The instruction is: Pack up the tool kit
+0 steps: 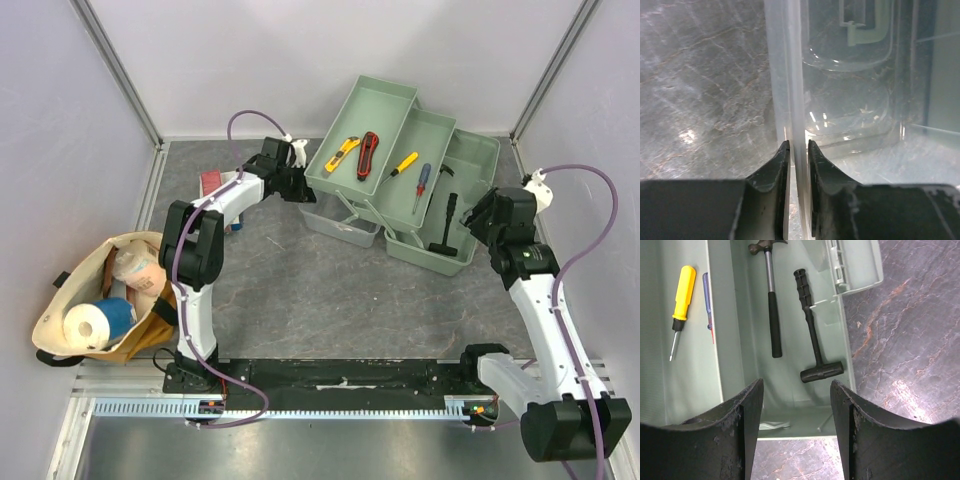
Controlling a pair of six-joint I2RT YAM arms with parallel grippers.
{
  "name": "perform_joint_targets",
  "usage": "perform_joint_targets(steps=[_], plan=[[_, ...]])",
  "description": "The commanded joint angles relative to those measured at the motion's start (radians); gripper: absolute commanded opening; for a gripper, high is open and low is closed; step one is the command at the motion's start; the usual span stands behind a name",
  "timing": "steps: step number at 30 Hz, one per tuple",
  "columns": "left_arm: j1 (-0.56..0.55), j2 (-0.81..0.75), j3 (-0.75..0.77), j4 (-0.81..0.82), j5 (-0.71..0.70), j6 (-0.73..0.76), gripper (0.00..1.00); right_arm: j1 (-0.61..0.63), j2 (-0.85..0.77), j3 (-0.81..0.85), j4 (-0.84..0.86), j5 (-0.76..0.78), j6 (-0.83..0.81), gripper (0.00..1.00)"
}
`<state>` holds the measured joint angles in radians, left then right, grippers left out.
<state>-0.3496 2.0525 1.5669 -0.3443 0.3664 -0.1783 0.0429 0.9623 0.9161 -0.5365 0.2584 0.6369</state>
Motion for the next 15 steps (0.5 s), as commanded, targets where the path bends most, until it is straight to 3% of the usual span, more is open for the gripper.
perform_joint_targets(steps=[1,2,8,15], plan=[[0.008,-0.002,0.039,-0.005,-0.086,0.025,0.09,-0.024,-0.036,-0.025,-0.013,0.008,0.004,0.63],[0.008,-0.006,0.041,-0.012,-0.112,0.019,0.02,-0.028,-0.036,-0.029,-0.014,0.007,0.003,0.64],[0.015,-0.092,-0.014,-0.059,-0.283,-0.012,0.02,-0.037,-0.036,-0.057,-0.008,-0.004,-0.006,0.65],[0.038,-0.276,-0.208,-0.074,-0.428,-0.075,0.02,-0.08,-0.004,-0.143,0.062,-0.065,-0.011,0.65]])
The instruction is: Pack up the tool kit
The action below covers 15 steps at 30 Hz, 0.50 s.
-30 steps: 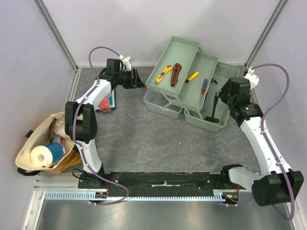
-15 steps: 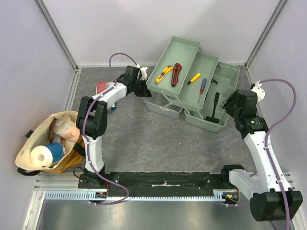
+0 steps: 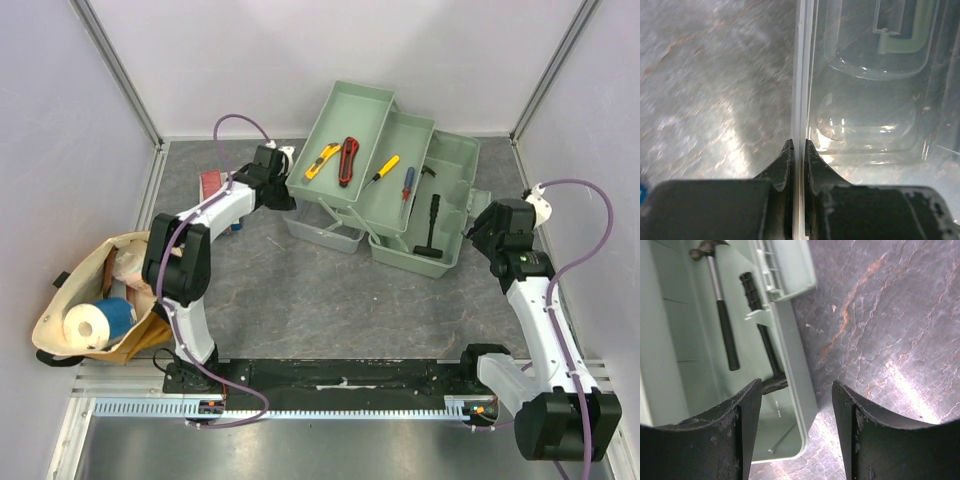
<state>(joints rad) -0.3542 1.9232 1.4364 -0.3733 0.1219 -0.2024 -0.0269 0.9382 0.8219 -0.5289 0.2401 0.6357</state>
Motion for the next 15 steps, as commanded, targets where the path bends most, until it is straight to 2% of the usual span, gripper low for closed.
perform_joint_targets(steps=[1,7,10,15], plan=[[0.043,-0.168,-0.096,-0.047,-0.197,-0.057,0.02,-0.01,0.027,-0.064,0.073,-0.079,-0.02,0.65],[0.043,-0.248,-0.108,-0.07,-0.252,-0.063,0.02,-0.01,0.108,-0.139,0.216,-0.306,-0.054,0.61],[0.043,-0.268,-0.081,-0.099,-0.281,-0.055,0.02,-0.01,0.119,-0.174,0.294,-0.369,-0.044,0.54],[0.034,-0.277,0.008,-0.159,-0.307,-0.035,0.02,-0.01,0.148,-0.181,0.325,-0.418,-0.044,0.45]])
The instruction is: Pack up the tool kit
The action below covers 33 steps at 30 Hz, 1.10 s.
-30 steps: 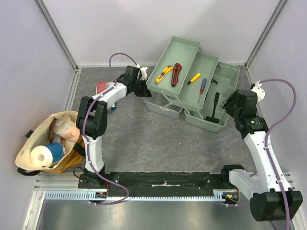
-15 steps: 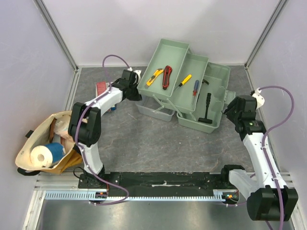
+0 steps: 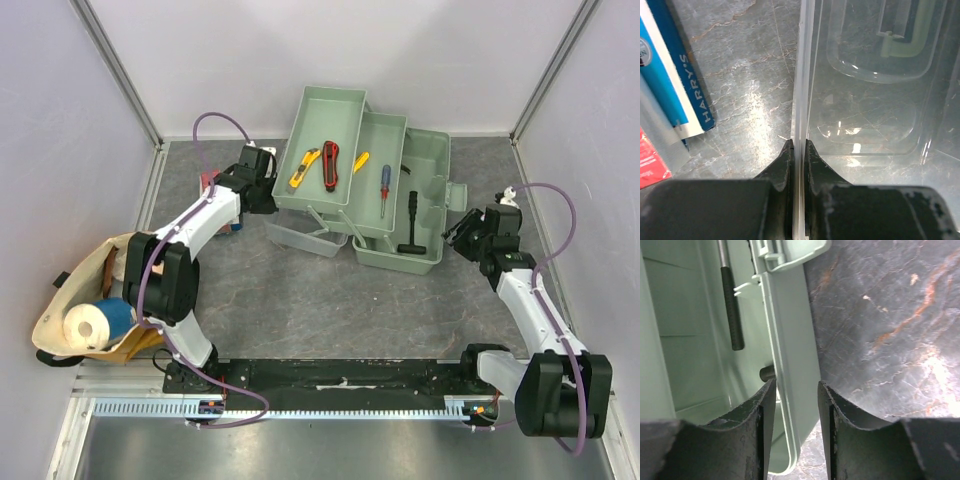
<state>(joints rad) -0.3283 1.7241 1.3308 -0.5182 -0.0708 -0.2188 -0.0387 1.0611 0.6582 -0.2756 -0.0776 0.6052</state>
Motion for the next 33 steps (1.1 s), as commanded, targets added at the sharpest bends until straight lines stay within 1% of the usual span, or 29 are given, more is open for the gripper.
perform_joint_targets(steps=[1,2,5,7,10,13,16,20,21,27,29,33], plan=[[0.003,-0.077,0.14,-0.029,-0.127,-0.011,0.02,0.002,0.03,-0.02,0.081,-0.112,-0.01,0.43],[0.0,-0.077,0.166,-0.043,-0.135,-0.002,0.02,0.002,0.033,-0.023,0.091,-0.126,-0.007,0.42],[-0.006,-0.066,0.258,-0.091,-0.138,0.033,0.02,0.002,0.042,-0.049,0.162,-0.243,0.014,0.41],[-0.009,-0.061,0.307,-0.112,-0.144,0.05,0.02,0.003,0.051,-0.074,0.208,-0.293,0.04,0.39],[-0.012,-0.058,0.356,-0.135,-0.152,0.065,0.02,0.005,0.056,-0.103,0.262,-0.333,0.073,0.37],[-0.021,-0.055,0.384,-0.155,-0.165,0.076,0.02,0.013,0.053,-0.111,0.269,-0.333,0.077,0.34],[-0.044,-0.06,0.404,-0.164,-0.21,0.094,0.02,0.022,0.056,-0.117,0.268,-0.327,0.085,0.34],[-0.104,-0.066,0.45,-0.184,-0.26,0.107,0.02,0.033,0.076,-0.129,0.329,-0.321,0.107,0.33],[-0.123,-0.07,0.459,-0.19,-0.271,0.108,0.02,0.06,0.085,-0.131,0.334,-0.315,0.11,0.33],[-0.222,-0.077,0.511,-0.207,-0.339,0.111,0.02,0.086,0.103,-0.135,0.352,-0.291,0.116,0.31],[-0.253,-0.072,0.531,-0.213,-0.403,0.101,0.02,0.089,0.109,-0.135,0.352,-0.278,0.119,0.31],[-0.34,-0.046,0.562,-0.226,-0.585,0.088,0.02,0.102,0.115,-0.124,0.314,-0.225,0.123,0.31]])
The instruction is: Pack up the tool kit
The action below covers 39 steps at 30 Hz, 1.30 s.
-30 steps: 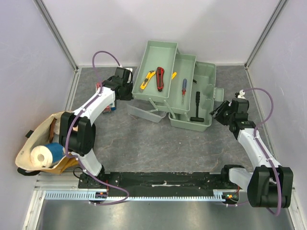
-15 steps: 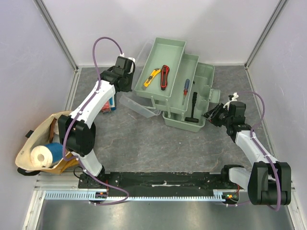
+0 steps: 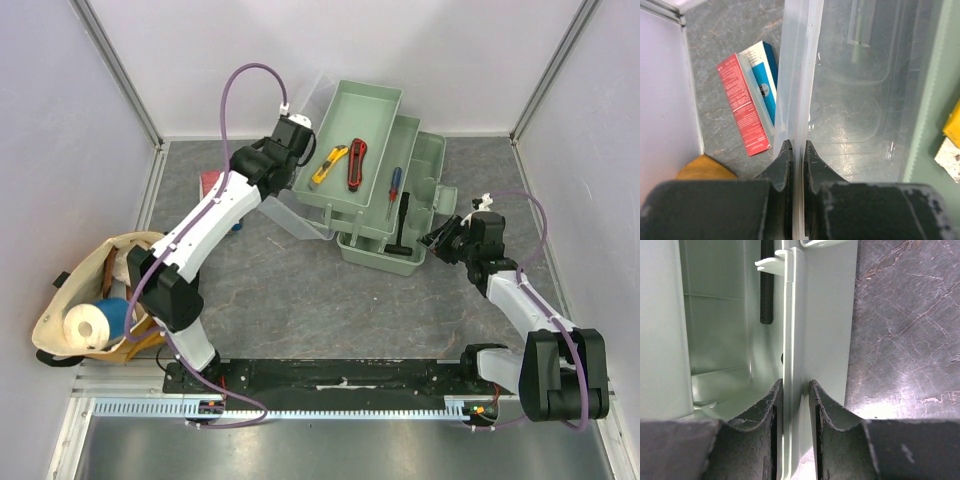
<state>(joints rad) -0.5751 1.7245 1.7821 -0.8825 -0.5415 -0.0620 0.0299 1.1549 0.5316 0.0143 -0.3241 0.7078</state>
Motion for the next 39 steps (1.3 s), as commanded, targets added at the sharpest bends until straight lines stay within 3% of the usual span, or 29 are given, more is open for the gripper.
perform_joint_targets(steps=[1,14,18,34,39], plan=[[-0.11,-0.037,0.115,0.139,-0.162,-0.068,0.02,0.041,0.019,0.005,0.015,0.037,0.021,0.31],[-0.356,0.17,0.304,0.139,-0.578,0.06,0.02,0.077,0.038,-0.004,-0.002,0.123,0.053,0.3],[-0.417,0.251,0.359,0.197,-0.689,0.201,0.02,0.077,0.04,-0.008,0.001,0.131,0.056,0.3],[-0.526,0.357,0.346,0.568,-0.819,0.511,0.03,0.076,0.045,-0.025,0.021,0.128,0.065,0.28],[-0.551,0.383,0.343,0.692,-0.839,0.615,0.11,0.077,0.049,-0.03,0.024,0.126,0.067,0.28]])
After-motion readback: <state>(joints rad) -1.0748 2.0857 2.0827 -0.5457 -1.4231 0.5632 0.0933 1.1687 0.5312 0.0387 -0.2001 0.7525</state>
